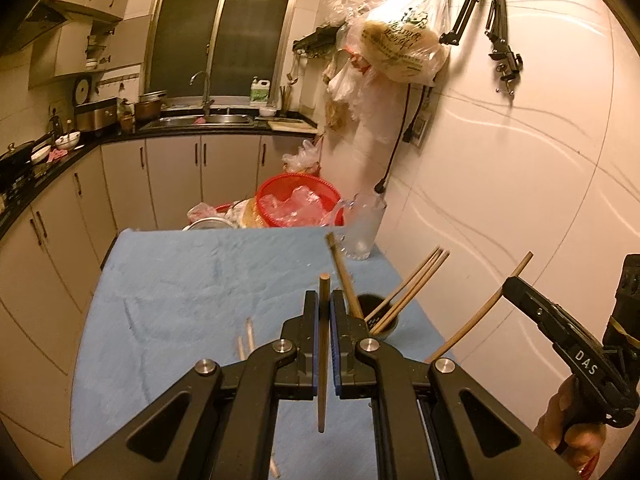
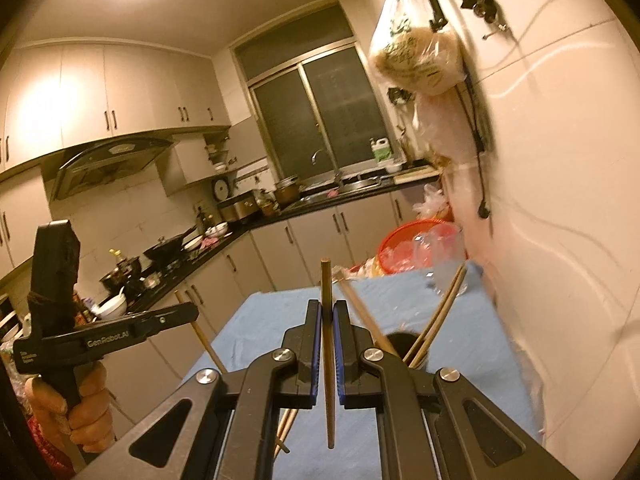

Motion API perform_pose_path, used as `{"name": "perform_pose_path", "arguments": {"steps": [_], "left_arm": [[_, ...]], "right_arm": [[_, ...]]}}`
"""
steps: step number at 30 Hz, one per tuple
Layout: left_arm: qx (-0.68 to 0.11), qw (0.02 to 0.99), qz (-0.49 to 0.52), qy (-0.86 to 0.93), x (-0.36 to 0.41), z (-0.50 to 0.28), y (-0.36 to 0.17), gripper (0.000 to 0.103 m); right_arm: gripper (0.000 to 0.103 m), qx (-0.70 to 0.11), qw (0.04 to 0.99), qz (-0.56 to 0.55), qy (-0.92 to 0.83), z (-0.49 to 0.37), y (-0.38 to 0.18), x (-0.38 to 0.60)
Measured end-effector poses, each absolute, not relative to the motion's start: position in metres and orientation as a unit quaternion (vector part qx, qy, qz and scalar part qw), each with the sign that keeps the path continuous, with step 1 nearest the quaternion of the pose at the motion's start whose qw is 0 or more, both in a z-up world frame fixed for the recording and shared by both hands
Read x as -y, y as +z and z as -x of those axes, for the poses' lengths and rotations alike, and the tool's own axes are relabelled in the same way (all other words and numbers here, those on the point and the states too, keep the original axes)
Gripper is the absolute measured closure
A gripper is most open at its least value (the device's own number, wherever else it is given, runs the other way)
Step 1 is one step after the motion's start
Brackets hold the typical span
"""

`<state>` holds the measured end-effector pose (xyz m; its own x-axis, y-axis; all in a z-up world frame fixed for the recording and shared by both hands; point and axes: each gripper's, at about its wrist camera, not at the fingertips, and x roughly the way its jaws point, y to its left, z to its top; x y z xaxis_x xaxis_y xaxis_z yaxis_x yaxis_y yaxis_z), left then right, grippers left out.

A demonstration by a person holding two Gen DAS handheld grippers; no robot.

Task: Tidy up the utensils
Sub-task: 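Lower both chopsticks into the black cup and open both tools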

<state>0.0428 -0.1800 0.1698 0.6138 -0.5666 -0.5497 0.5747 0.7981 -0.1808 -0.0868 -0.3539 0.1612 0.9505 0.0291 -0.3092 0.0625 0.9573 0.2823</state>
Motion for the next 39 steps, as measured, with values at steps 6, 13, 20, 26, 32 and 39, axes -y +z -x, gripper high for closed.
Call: {"name": "perform_pose_path", "arguments": {"steps": [6, 13, 20, 26, 32, 39], "left_arm": [[-0.290, 0.897, 0.002, -0.334, 0.208, -0.057, 0.194, 0.098], [-0.274, 0.898, 0.017, -0.345, 0.239, -0.077, 0.220, 0.098], [-0.270, 0.896, 0.027, -0.351, 0.269, -0.097, 0.218, 0.098], [-0.290, 0.892, 0.021, -0.347, 0.292, -0.116, 0.181, 0.098], [-0.319, 0.886, 0.011, -0.338, 0.301, -0.128, 0.151, 0.098], [-0.335, 0.880, 0.011, -0.338, 0.299, -0.130, 0.146, 0.096]], "right_arm": [[0.097, -0.137, 0.980, -0.139, -0.033, 0.073, 0.185, 0.378], [0.097, -0.121, 0.981, -0.137, -0.060, 0.050, 0.207, 0.405], [0.097, -0.129, 0.979, -0.137, -0.076, 0.023, 0.200, 0.424], [0.097, -0.151, 0.974, -0.147, -0.080, 0.005, 0.178, 0.435], [0.097, -0.180, 0.969, -0.150, -0.074, -0.010, 0.154, 0.436], [0.086, -0.214, 0.961, -0.157, -0.073, -0.019, 0.140, 0.436]]}}
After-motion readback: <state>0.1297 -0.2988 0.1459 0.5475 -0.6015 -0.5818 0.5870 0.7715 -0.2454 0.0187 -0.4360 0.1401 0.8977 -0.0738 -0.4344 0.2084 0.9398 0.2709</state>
